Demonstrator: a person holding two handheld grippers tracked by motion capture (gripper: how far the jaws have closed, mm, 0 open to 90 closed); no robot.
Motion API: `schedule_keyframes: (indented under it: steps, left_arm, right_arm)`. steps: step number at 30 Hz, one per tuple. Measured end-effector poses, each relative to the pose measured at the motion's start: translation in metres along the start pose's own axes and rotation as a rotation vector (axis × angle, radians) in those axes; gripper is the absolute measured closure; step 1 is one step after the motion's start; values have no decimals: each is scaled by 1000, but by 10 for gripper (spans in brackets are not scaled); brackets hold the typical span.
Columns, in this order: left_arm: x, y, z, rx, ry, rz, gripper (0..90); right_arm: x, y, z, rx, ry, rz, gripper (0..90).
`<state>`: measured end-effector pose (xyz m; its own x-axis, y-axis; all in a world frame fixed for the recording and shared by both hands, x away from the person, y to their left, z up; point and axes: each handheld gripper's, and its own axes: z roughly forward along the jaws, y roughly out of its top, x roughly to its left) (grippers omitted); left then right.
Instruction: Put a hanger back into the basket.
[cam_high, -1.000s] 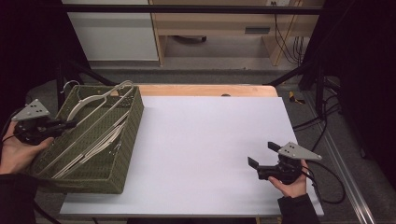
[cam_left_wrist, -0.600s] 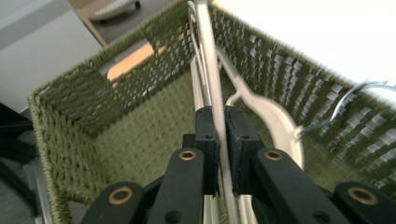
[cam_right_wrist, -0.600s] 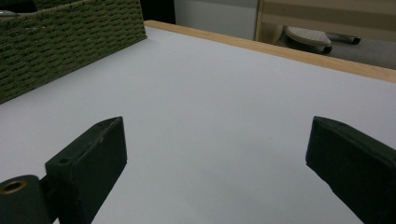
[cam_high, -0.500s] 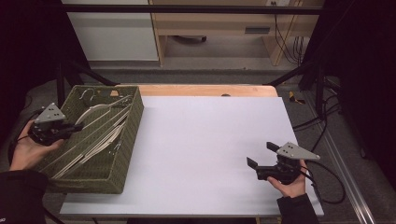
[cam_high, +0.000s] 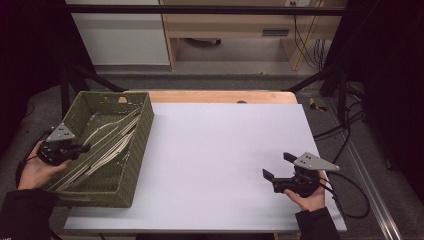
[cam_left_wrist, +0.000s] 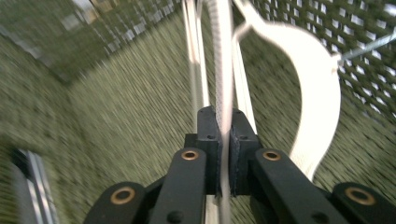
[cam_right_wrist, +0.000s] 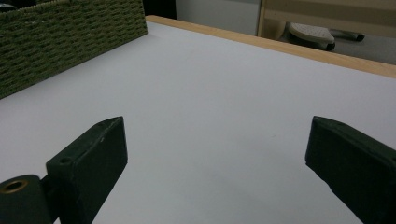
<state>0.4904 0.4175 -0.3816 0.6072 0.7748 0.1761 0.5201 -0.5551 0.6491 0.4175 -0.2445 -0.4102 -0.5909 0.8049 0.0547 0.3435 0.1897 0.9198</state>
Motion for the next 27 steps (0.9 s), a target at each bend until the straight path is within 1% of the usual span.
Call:
schedule_keyframes:
  steps: [1, 3, 4, 7, 8, 9, 10, 12, 13, 15, 18, 19, 21, 23, 24, 25, 27]
  left_arm:
    - [-1, -1, 2, 22, -10, -6, 847]
    - [-2, -4, 5, 44, -36, -9, 834]
    - [-3, -5, 7, 39, -45, -21, 826]
    - [-5, -6, 12, 67, -101, -44, 800]
    - [-7, -5, 14, 69, -101, -49, 778]
    - [-8, -5, 15, 79, -108, -48, 736]
    - [-9, -4, 16, 77, -121, -52, 717]
    - [-11, -2, 16, 75, -112, -48, 670]
    - [-11, -2, 16, 61, -107, -54, 651]
    - [-11, -2, 13, 47, -115, -79, 572]
    - [-12, 0, 10, 31, -100, -69, 489]
    - [-12, 1, 8, 34, -101, -64, 479]
    - [-14, 3, 6, 9, -101, -65, 442]
    - [-16, 7, 1, -20, -97, -69, 436]
    - [-17, 9, -2, -44, -93, -71, 419]
    - [-19, 11, -4, -73, -91, -83, 399]
    - [-22, 16, -9, -121, -82, -92, 368]
  right_arm:
    - [0, 0, 0, -1, 0, 0, 61]
    - [0, 0, 1, 1, 1, -2, 61]
    - [0, 0, 1, 1, 2, -1, 61]
    - [0, -1, 2, 6, 5, -2, 62]
    - [1, -1, 2, 4, 5, 1, 62]
    - [1, -1, 2, 5, 6, 2, 61]
    - [1, -1, 3, 4, 7, -3, 61]
    - [1, -1, 3, 4, 6, 1, 61]
    - [1, -1, 2, 4, 6, 3, 62]
    - [1, -1, 2, 3, 7, 1, 61]
    - [1, -1, 2, 1, 8, 0, 61]
    - [1, -1, 2, 1, 8, 0, 62]
    - [2, -1, 2, 0, 8, 1, 61]
    - [1, 0, 1, 1, 10, 0, 59]
    - [2, 0, 1, -7, 9, 4, 59]
    - [2, 0, 1, -9, 10, 7, 58]
    - [2, 0, 0, -13, 10, 8, 56]
